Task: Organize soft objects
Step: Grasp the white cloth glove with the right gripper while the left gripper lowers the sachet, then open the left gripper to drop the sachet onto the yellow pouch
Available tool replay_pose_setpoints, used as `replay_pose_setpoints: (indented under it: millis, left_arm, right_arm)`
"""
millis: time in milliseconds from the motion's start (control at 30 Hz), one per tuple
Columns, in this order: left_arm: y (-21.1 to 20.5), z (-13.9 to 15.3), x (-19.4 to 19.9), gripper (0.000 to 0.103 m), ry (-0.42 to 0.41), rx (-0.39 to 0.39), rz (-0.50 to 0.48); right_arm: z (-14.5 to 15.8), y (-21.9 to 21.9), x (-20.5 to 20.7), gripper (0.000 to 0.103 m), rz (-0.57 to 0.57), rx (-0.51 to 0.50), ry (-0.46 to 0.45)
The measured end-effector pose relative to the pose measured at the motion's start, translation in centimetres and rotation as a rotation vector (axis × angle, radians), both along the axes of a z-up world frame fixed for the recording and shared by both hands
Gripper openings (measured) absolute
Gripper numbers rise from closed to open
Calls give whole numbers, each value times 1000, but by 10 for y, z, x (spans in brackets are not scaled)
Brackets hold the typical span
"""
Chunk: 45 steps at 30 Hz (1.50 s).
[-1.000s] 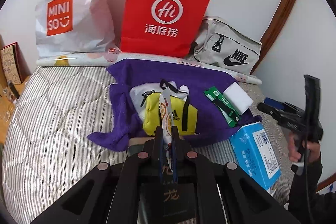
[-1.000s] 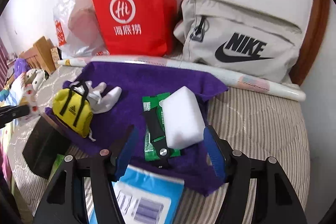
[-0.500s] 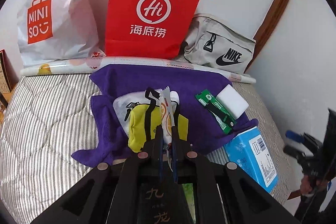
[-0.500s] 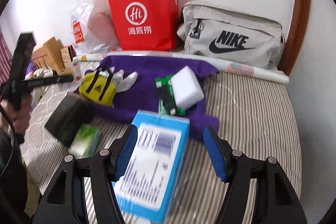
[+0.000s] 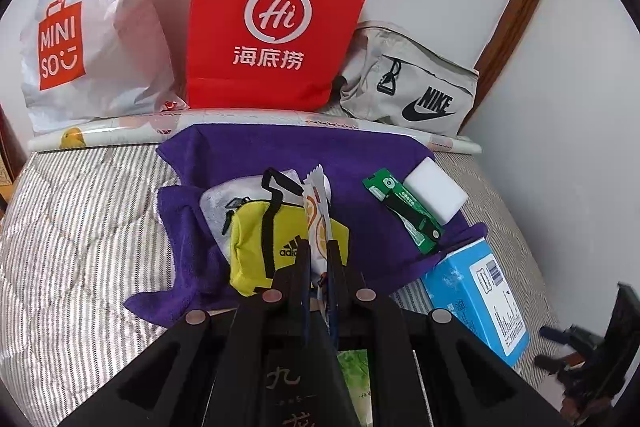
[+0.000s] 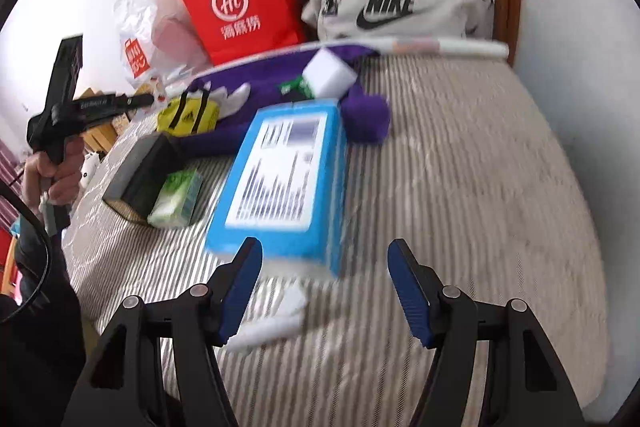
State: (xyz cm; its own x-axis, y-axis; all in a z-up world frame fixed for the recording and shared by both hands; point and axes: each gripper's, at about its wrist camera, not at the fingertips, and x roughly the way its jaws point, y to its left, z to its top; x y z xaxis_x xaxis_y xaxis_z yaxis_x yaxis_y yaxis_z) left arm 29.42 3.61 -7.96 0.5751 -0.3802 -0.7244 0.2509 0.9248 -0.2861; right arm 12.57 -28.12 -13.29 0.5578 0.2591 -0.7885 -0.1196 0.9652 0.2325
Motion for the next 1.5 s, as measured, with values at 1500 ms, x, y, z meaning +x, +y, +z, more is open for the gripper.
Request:
replay_pose_setpoints:
  millis: [1500]
  left_arm:
    - [-42,-30,43,8,108,89,-55]
  right_arm:
    - [27,-4,-14,24,-39,-85,-185]
